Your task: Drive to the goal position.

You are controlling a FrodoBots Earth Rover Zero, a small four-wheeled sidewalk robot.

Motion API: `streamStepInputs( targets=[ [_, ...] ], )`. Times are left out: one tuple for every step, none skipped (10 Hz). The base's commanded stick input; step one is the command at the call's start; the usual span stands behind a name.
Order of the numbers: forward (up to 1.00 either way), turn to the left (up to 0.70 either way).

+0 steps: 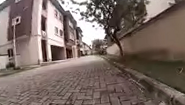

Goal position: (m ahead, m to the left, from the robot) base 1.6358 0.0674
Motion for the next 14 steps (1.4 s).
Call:
streamStepInputs(
  targets=[
    [0.70, 0.00],
    [0.70, 0.00],
    [0.70, 0.00],
    [0.70, 0.00],
    [0.70, 0.00],
    [0.70, 0.00],
    [0.70, 0.00],
    [0.70, 0.00],
    [0.70, 0.00],
    [0.70, 0.00],
    [0.70, 0.00],
    [0.70, 0.00],
    [0.70, 0.00],
    [0.70, 0.00]
  ],
)
